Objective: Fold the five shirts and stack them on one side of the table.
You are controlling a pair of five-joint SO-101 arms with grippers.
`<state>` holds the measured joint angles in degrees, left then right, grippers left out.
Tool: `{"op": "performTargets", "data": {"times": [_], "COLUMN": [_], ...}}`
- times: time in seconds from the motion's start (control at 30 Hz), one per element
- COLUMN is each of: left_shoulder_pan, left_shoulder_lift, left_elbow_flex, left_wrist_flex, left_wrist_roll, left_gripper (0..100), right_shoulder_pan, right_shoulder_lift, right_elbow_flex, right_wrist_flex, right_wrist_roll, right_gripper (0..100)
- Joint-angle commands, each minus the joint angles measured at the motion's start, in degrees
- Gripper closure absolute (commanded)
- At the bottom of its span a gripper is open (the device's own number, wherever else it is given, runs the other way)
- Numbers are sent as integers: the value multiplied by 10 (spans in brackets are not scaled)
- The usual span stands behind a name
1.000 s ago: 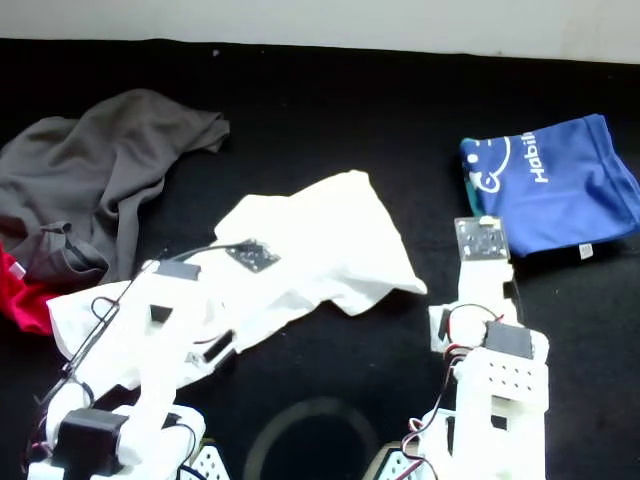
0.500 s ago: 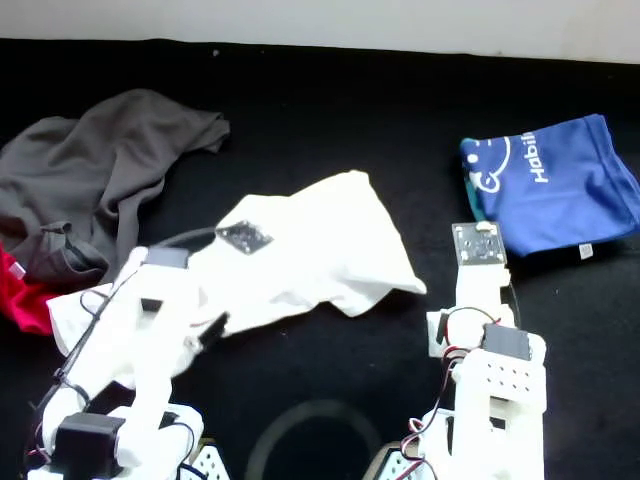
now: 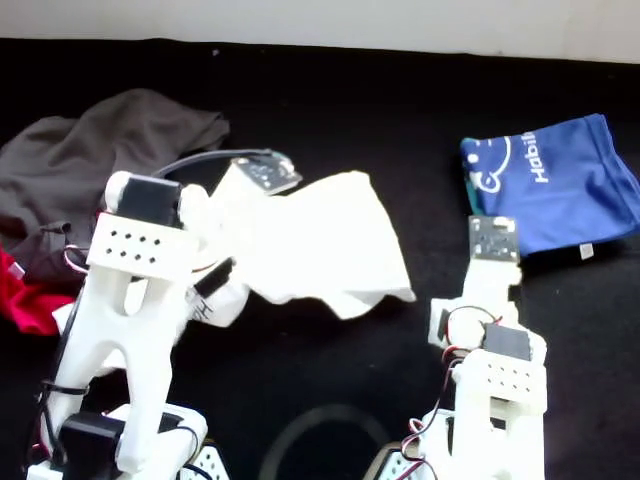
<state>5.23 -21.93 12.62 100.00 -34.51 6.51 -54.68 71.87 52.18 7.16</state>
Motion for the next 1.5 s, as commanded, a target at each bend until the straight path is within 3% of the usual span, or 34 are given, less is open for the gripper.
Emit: {"op": "performTargets", "data": {"times": [0.0,0.17,0.3,0.47,0.77,1.27,1.33,1.43,1.47], "left_shoulder_pan": [3,1,1,1,4,-4,-21,-73,-87], "left_shoulder_lift": [-6,-5,-5,-5,-8,-6,-6,-5,-6], "left_elbow_flex": [-21,93,228,336,374,431,431,429,427], "left_wrist_flex": [10,2,-91,-196,-162,-187,-195,-244,-258], "left_wrist_roll": [0,-4,-2,8,-2,-10,-43,-73,-73], "left_gripper": [991,991,987,848,825,827,855,998,989], "right_shoulder_pan": [-11,-55,-87,-98,-97,-97,-97,-97,-97], "right_shoulder_lift": [-3,-3,-3,-3,-3,-3,-3,-3,-3], "right_elbow_flex": [-41,-100,-107,-106,-73,-66,-67,-67,-67], "right_wrist_flex": [-7,27,29,29,28,28,28,28,28], "right_wrist_roll": [-19,-20,-22,-23,-21,-19,-19,-20,-21], "right_gripper": [807,807,807,807,807,807,807,807,807]}}
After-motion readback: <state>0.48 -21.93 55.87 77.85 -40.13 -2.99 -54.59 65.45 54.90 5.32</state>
